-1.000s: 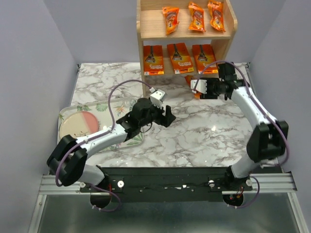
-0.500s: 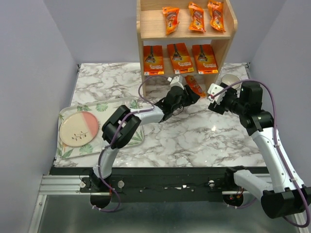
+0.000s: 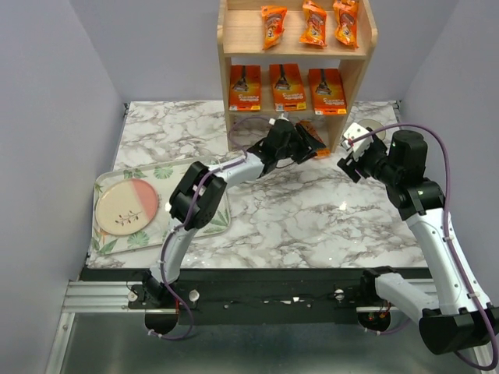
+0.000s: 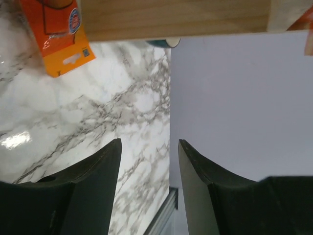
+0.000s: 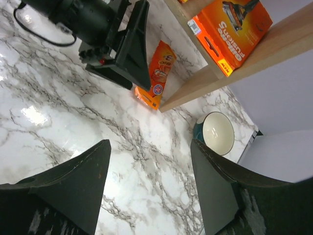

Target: Place and organize the shaving razors onto the shelf

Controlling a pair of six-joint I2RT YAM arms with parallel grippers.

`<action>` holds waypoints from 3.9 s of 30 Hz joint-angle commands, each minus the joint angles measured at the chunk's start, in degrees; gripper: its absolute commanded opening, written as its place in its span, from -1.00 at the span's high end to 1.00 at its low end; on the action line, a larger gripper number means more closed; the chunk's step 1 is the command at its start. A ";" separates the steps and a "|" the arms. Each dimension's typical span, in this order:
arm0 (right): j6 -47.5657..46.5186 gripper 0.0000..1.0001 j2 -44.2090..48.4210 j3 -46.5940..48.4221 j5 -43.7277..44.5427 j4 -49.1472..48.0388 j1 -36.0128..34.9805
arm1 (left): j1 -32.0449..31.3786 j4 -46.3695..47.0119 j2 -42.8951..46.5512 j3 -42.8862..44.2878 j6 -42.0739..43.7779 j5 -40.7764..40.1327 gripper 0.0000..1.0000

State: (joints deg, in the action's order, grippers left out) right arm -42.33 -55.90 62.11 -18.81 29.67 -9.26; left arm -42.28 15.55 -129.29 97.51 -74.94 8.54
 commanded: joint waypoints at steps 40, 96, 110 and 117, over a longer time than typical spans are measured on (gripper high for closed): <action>5.06 -0.49 -0.09 -5.24 5.36 -6.03 0.20 | 6.25 -10.54 -22.93 25.70 6.64 3.68 0.12; 21.91 -0.54 -8.16 1.26 18.08 -21.93 0.20 | 8.80 -11.14 23.20 -33.43 31.48 23.28 1.00; 35.64 -0.60 -20.73 9.08 20.93 -36.43 3.10 | 9.32 -32.87 52.18 -33.01 56.47 2.09 -0.11; 36.26 -0.59 -26.89 15.49 16.34 -41.62 3.19 | 14.67 -25.77 55.29 -28.43 69.74 -16.61 -0.23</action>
State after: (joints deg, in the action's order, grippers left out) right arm -8.34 -80.03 72.97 0.01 -6.48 -6.37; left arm -31.35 -15.07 -73.45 66.92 -16.80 7.88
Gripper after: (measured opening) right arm 0.798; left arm 0.606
